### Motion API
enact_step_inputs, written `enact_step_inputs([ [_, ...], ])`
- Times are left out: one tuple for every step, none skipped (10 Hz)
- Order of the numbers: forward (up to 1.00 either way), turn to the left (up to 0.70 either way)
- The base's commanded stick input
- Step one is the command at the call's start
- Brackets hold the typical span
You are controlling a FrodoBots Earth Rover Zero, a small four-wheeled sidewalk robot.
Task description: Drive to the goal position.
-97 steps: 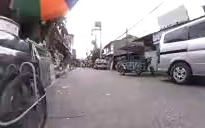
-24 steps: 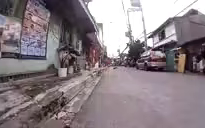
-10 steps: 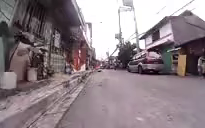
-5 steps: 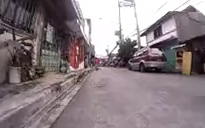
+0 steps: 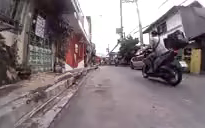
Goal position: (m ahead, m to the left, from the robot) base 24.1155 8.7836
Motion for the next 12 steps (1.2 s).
enact_step_inputs([
  [1.0, 0.0],
  [1.0, 0.0],
  [1.0, 0.18],
  [1.0, 0.27],
  [1.0, 0.27],
  [1.0, 0.06],
  [1.0, 0.0],
  [1.0, 0.0],
  [1.0, 0.0],
  [1.0, 0.0],
  [1.0, 0.0],
  [1.0, 0.0],
])
